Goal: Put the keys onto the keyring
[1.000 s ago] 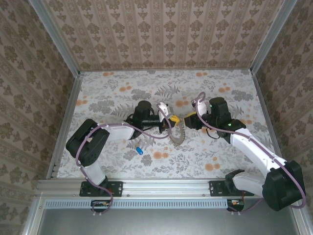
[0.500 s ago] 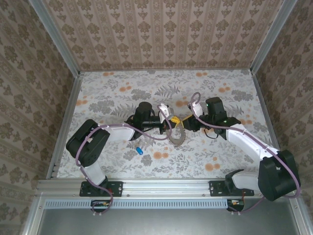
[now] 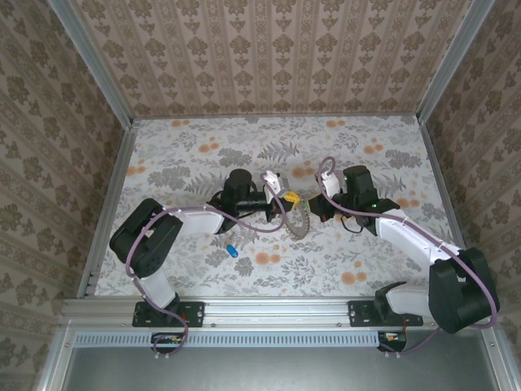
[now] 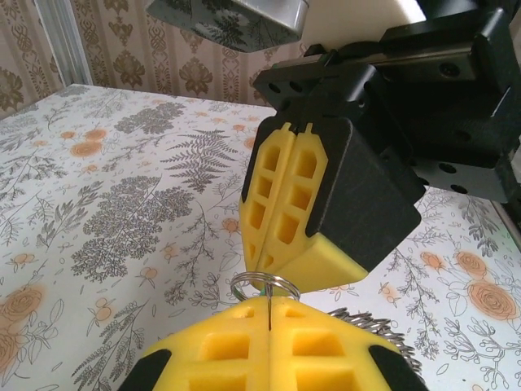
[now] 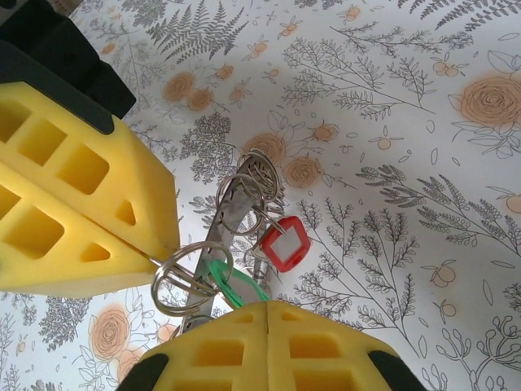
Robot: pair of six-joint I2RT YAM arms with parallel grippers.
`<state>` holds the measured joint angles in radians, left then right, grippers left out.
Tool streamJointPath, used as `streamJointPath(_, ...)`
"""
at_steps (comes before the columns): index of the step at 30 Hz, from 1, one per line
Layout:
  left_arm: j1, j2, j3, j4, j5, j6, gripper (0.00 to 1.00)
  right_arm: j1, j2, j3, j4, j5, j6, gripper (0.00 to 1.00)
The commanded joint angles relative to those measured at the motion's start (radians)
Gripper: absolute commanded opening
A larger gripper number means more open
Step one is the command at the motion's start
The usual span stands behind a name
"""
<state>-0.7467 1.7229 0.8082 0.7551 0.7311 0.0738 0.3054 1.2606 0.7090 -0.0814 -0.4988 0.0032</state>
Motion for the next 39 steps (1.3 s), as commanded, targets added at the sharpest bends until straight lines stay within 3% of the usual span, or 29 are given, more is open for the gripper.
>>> streamJointPath(1, -0.006, -0.035, -0.012, 0.065, 0.002, -0.026, 0.00, -0.006, -0.022, -0.026, 0.044, 0.046, 0.023, 0.12)
streamJointPath(7, -0.005, -0.042, -0.012, 0.069, 0.011, -0.031, 0.00, -0.015, -0.101, -0.070, 0.096, 0.098, -0.021, 0.22)
streamJointPath(16, -0.005, -0.074, -0.008, 0.024, 0.045, -0.016, 0.00, -0.015, -0.180, -0.065, 0.116, -0.120, -0.121, 0.42)
streamJointPath(20, -0.005, -0.078, -0.008, 0.013, 0.051, -0.010, 0.00, -0.014, -0.142, -0.029, 0.097, -0.191, -0.161, 0.45)
streamJointPath(29, -0.003, -0.076, -0.006, 0.018, 0.052, -0.012, 0.00, -0.009, -0.021, 0.042, 0.106, -0.214, -0.086, 0.47)
streamJointPath(33, -0.001, -0.078, -0.010, 0.021, 0.050, -0.012, 0.00, -0.009, 0.010, 0.060, 0.046, -0.164, -0.116, 0.38)
streamJointPath(35, 0.000, -0.079, -0.014, 0.026, 0.047, -0.012, 0.00, -0.010, 0.010, 0.050, 0.037, -0.143, -0.117, 0.28)
streamJointPath(39, 0.004, -0.083, -0.021, 0.032, 0.041, -0.014, 0.00, -0.012, -0.011, 0.003, 0.076, -0.099, -0.108, 0.24)
